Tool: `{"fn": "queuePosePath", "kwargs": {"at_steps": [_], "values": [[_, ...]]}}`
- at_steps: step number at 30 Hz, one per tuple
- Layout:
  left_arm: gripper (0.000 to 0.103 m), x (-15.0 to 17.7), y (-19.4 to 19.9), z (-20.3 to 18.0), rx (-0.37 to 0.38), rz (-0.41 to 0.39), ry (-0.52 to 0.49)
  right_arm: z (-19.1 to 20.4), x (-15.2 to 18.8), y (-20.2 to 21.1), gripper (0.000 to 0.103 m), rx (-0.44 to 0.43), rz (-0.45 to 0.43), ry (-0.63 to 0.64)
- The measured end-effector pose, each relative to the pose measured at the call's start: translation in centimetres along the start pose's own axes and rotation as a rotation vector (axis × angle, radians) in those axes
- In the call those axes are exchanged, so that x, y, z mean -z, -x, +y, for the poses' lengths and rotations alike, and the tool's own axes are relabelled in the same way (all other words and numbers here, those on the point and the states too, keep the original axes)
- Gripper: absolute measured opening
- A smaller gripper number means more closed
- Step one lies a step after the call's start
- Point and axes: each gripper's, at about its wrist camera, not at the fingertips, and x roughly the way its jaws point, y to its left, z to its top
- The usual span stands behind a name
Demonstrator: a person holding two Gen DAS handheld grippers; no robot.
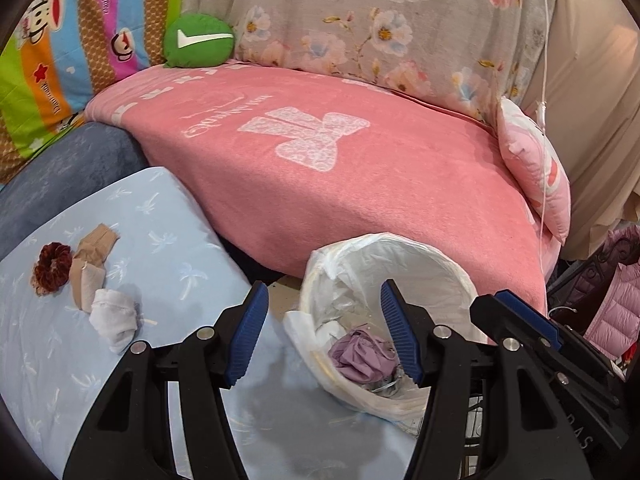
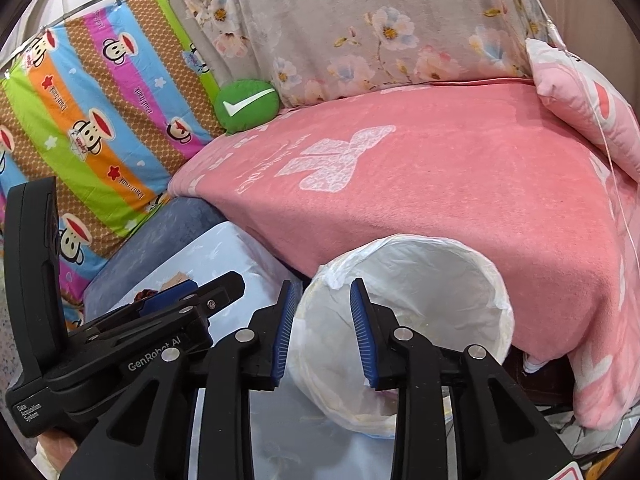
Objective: Organize soft objects
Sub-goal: 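Move both open grippers back from the bin to the table, then grasp the beige stocking with the left gripper while the right gripper grasps the white sock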
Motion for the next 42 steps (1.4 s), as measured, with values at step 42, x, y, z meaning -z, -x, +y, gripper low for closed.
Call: {"fn": "queuePosePath", "kwargs": {"at_steps": [42], "values": [[0.06,6.2,1.5,24.8,-0.364,0.064,0.387,21.0,7.4,-16.0,0.055,-0.155,0.282,0.248]]}}
